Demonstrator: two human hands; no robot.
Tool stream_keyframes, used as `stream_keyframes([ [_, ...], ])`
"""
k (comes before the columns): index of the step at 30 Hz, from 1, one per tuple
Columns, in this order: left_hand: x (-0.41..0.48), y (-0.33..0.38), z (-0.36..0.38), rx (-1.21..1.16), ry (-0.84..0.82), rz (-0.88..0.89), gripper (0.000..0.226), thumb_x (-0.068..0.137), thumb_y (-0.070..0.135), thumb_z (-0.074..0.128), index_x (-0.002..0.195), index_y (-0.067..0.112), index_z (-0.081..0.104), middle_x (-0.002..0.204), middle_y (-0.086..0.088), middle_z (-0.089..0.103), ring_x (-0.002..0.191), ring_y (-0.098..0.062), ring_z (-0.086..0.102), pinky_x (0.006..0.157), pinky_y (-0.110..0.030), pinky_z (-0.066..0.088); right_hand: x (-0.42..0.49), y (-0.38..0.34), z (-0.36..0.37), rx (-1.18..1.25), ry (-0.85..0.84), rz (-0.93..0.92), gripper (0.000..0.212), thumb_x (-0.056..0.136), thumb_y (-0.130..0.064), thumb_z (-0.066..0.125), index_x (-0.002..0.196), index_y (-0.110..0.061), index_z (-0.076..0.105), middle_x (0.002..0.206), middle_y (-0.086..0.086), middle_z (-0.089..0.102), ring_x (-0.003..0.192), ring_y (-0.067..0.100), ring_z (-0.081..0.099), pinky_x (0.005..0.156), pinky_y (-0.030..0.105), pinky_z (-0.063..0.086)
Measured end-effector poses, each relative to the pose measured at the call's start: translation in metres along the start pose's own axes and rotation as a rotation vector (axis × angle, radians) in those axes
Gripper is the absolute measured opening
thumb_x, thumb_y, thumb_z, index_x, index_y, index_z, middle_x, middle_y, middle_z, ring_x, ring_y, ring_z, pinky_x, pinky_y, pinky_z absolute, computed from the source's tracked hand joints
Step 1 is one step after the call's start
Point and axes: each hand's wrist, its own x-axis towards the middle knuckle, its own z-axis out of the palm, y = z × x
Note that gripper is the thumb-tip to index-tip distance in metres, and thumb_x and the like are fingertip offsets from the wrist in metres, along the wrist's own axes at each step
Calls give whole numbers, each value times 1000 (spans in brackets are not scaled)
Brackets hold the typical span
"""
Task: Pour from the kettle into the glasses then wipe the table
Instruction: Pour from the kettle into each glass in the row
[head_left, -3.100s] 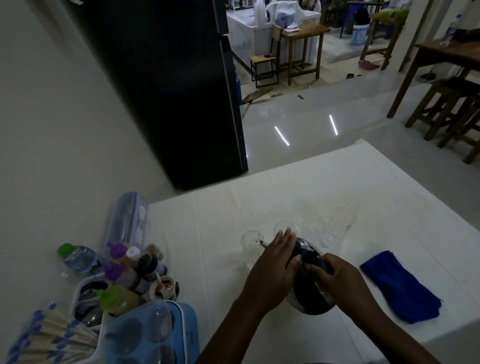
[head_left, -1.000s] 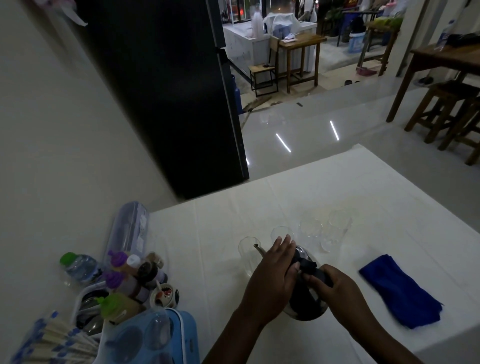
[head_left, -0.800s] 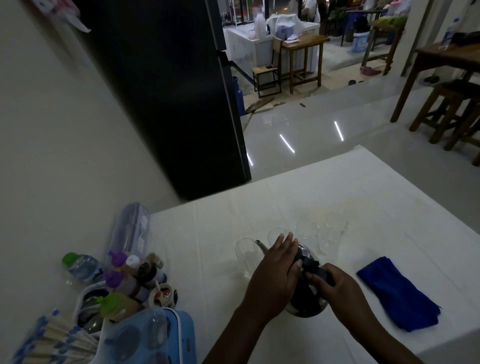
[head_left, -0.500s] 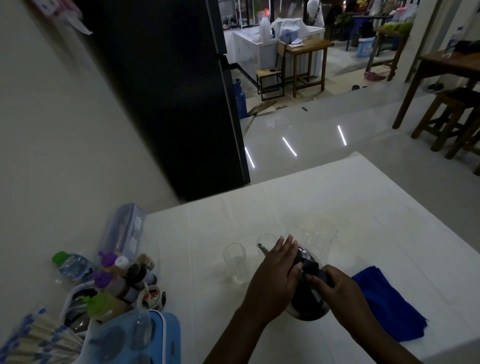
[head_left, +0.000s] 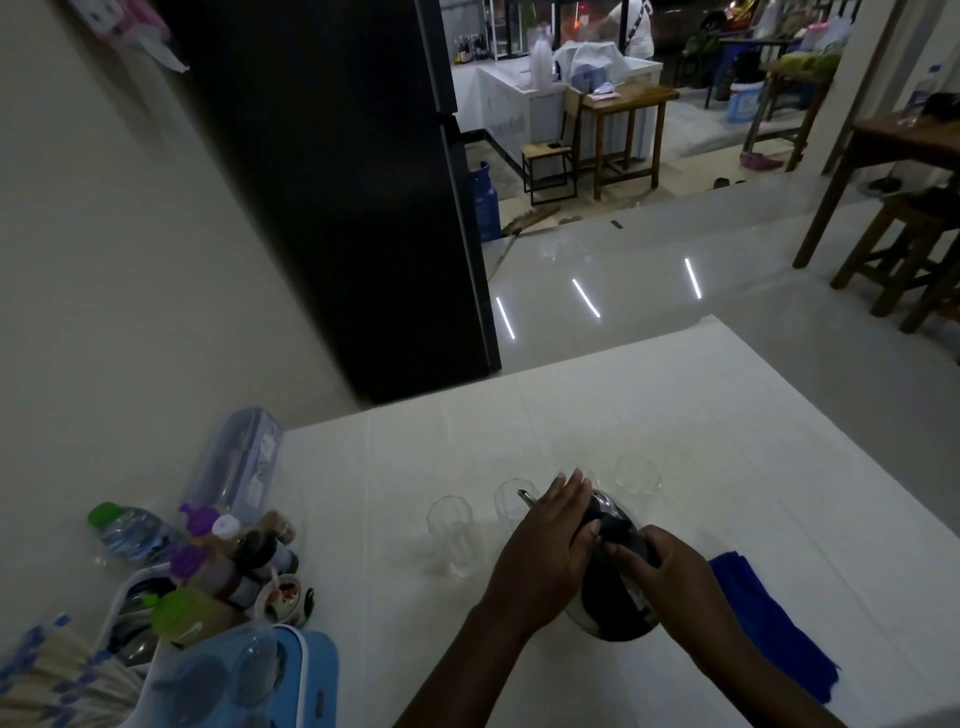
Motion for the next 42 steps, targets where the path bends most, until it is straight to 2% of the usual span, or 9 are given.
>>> stream_keyframes([
  [6, 5, -6, 3, -5, 11, -5, 49, 101, 37, 32, 147, 22, 24, 156, 10, 20, 142, 4, 5, 114, -19, 12, 6, -1, 2, -25, -8, -10, 18, 86, -38, 58, 90, -20, 57, 79, -6, 61, 73, 7, 57, 57, 18, 43],
  [11, 6, -11, 5, -23, -7, -12, 49, 101, 38, 31, 148, 24, 23, 157, 12, 18, 141, 5, 4, 114, -18, 11, 8, -2, 3, -37, -12, 11, 20, 86, -39, 57, 91, -19, 58, 81, -4, 63, 74, 9, 59, 57, 19, 43],
  [15, 5, -11, 6, -36, -11, -15, 57, 97, 49, 24, 148, 25, 22, 156, 14, 17, 141, 7, 3, 114, -18, 11, 7, 0, 3, -75, -8, 24, 19, 85, -40, 57, 92, -22, 56, 82, -4, 62, 75, 9, 58, 60, 19, 47],
  [21, 6, -9, 5, -68, -21, -3, 49, 102, 37, 32, 148, 23, 23, 156, 12, 18, 141, 6, 5, 115, -19, 12, 6, -5, 1, -97, 1, 27, 18, 85, -40, 57, 91, -23, 54, 82, -5, 60, 73, 9, 57, 59, 17, 44],
  [29, 6, -11, 5, -85, -21, -16, 49, 101, 38, 31, 148, 24, 23, 156, 12, 19, 141, 5, 6, 116, -23, 15, 3, -9, 0, -56, 4, 22, 27, 85, -36, 58, 103, -16, 60, 92, 1, 64, 85, 18, 61, 69, 25, 48],
  [34, 5, -14, 5, -93, -18, -23, 64, 93, 57, 16, 148, 25, 24, 156, 12, 20, 141, 6, 6, 116, -23, 16, 1, -13, -1, -56, -5, 16, 15, 86, -36, 57, 94, -23, 55, 89, -2, 61, 82, 15, 58, 69, 23, 47],
  [42, 4, -12, 5, -112, -21, -46, 68, 91, 59, 15, 147, 24, 25, 156, 12, 20, 141, 6, 6, 115, -21, 14, 1, -13, -2, -56, -8, -3, 10, 86, -36, 57, 92, -27, 54, 86, -6, 60, 80, 11, 58, 74, 27, 51],
])
